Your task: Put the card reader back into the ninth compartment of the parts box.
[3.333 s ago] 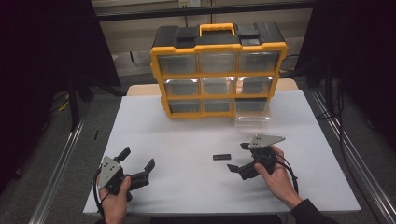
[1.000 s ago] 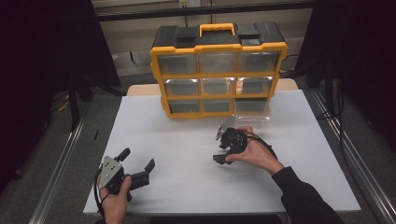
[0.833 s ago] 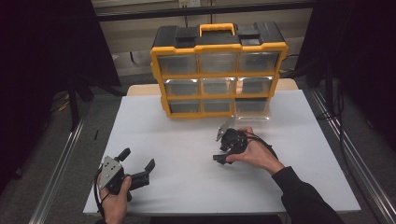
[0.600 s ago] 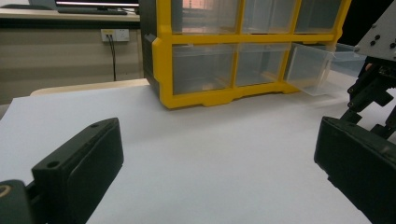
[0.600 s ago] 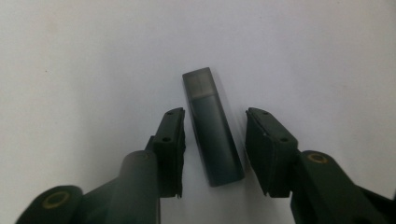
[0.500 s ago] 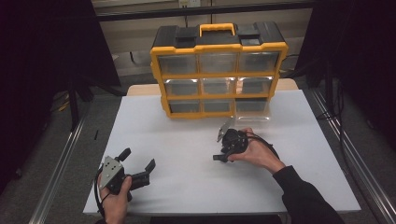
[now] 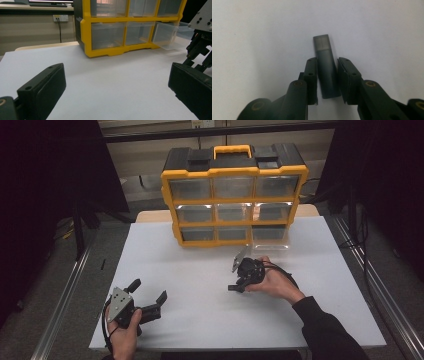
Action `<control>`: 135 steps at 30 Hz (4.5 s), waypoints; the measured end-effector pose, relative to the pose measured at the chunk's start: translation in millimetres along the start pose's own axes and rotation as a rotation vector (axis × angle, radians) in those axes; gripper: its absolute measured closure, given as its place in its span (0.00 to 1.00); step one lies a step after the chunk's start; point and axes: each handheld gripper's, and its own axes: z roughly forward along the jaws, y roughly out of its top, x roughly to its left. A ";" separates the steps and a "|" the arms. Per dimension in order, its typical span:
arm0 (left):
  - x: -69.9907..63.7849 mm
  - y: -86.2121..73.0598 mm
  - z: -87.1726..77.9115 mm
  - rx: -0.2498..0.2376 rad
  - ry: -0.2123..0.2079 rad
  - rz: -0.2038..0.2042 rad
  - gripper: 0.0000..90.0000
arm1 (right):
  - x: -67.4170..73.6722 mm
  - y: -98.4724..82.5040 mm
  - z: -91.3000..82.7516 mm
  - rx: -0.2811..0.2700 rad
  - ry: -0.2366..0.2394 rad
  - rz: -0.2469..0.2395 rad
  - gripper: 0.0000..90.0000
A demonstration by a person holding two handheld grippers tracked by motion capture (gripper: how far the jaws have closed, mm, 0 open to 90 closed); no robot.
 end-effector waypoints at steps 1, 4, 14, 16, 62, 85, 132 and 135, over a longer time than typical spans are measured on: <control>-0.1 -0.1 0.2 0.001 -0.001 -0.001 0.02 | -0.1 0.6 -0.2 0.007 0.001 0.002 0.81; -0.6 -0.2 0.7 0.000 -0.001 -0.001 0.02 | -0.3 2.6 0.1 0.020 -0.002 -0.003 0.82; -0.7 -0.2 1.2 -0.001 -0.005 -0.005 0.02 | 0.2 -0.1 -0.8 -0.003 -0.006 0.022 0.82; -0.7 -0.2 1.4 -0.002 -0.006 -0.007 0.02 | -1.3 -2.6 -1.2 -0.019 0.001 0.033 0.82; 0.0 1.6 -1.4 -0.006 -0.012 -0.008 0.02 | 6.5 -29.3 -35.8 -0.277 -0.053 0.112 0.82; 0.6 2.1 -1.6 -0.015 -0.016 -0.015 0.02 | 6.0 -34.9 -62.6 -0.342 -0.079 0.120 0.82; 1.0 1.4 0.6 -0.005 -0.011 -0.004 0.02 | -1.1 -39.5 -98.0 -0.420 -0.145 0.140 0.82; 1.6 1.4 0.5 -0.004 -0.011 -0.003 0.02 | -2.9 -39.6 -98.9 -0.423 -0.148 0.144 0.82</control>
